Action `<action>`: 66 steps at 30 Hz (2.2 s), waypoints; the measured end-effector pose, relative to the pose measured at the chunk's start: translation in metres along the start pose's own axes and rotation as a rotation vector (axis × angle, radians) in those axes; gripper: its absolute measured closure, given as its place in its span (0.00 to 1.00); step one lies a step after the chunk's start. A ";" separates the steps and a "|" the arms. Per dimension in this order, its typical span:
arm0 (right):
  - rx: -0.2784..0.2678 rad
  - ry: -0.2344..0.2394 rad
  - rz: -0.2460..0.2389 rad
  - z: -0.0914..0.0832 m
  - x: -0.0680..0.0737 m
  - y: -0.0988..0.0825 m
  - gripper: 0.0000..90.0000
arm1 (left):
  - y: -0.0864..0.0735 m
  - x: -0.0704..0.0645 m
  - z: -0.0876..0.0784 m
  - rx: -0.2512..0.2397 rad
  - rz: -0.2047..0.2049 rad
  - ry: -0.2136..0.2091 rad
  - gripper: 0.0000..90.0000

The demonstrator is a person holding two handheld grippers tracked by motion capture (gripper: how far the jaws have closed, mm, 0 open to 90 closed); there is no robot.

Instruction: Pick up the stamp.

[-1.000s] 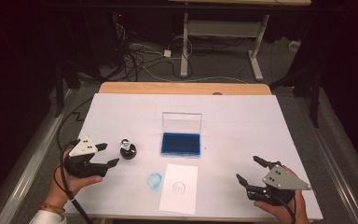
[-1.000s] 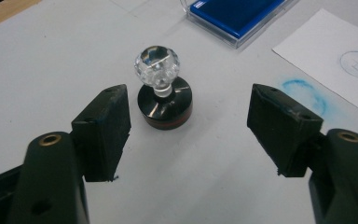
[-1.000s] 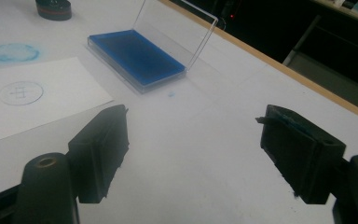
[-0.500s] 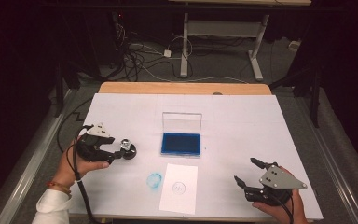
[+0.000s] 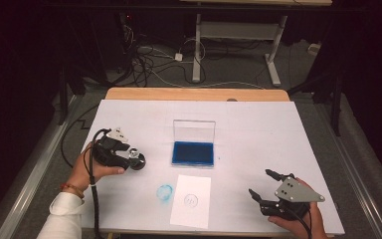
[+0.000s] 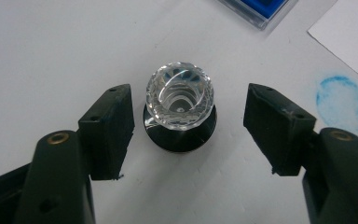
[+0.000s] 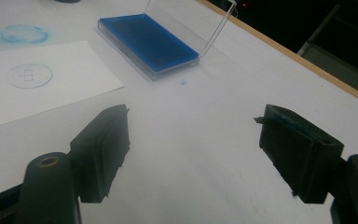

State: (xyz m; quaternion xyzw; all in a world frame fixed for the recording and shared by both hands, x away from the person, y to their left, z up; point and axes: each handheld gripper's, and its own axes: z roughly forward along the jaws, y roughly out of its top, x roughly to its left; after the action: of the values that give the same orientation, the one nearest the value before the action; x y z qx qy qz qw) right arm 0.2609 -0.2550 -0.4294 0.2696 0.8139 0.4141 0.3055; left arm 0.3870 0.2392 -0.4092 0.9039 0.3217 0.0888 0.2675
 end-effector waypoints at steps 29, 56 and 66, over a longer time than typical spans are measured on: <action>0.026 0.012 -0.020 0.004 0.004 -0.001 0.29 | 0.010 0.012 0.019 0.059 -0.025 -0.037 0.51; 0.035 0.010 -0.031 0.006 0.005 -0.003 0.30 | 0.009 0.003 0.022 0.051 0.019 0.021 0.61; 0.040 0.011 -0.046 0.006 0.006 -0.003 0.30 | 0.005 -0.006 0.014 -0.023 0.039 0.071 0.61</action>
State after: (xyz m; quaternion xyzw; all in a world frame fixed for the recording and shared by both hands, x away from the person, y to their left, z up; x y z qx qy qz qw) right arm 0.2606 -0.2487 -0.4363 0.2544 0.8297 0.3923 0.3049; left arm 0.3892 0.2263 -0.4178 0.9031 0.3125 0.1298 0.2645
